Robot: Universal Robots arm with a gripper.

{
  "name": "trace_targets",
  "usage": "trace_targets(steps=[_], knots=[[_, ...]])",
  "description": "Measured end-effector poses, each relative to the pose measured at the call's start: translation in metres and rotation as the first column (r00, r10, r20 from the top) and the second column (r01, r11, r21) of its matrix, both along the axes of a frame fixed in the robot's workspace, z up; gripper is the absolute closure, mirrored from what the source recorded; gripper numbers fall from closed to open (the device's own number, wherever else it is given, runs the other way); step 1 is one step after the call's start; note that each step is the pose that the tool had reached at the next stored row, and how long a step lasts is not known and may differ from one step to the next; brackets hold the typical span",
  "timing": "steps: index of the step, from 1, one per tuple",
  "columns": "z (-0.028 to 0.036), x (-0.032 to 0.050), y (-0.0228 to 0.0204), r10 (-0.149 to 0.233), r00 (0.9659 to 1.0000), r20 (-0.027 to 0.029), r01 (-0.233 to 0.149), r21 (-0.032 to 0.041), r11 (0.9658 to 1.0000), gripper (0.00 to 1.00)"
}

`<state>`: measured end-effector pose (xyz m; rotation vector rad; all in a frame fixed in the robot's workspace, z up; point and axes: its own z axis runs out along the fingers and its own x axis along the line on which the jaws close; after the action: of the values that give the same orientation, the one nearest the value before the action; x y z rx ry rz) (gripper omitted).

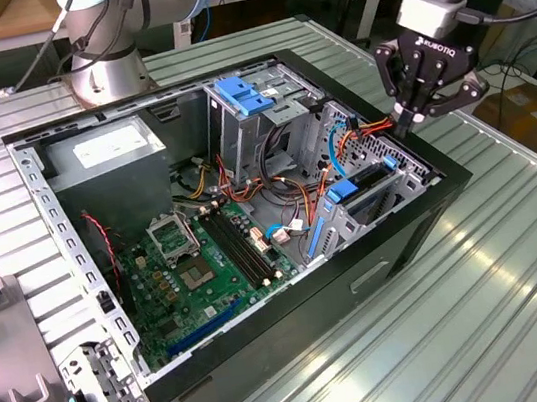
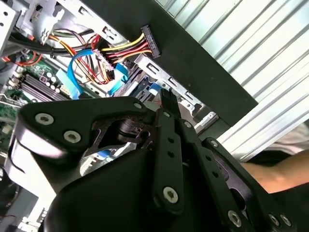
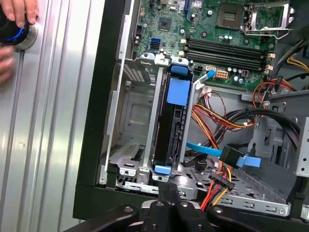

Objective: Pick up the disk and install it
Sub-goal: 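Insert the first disk wire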

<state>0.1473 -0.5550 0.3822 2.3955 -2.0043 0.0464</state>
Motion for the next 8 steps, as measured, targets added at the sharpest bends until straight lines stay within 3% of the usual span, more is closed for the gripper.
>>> trace_targets(steps=[4, 8], knots=[[0.0000, 0.0000, 0.0000, 0.086, 0.9963, 0.0000, -0.086, 0.0000, 0.9963, 0.89], [0.0000, 0.0000, 0.0000, 0.160, 0.9872, 0.0000, -0.160, 0.0000, 0.9872, 0.89]])
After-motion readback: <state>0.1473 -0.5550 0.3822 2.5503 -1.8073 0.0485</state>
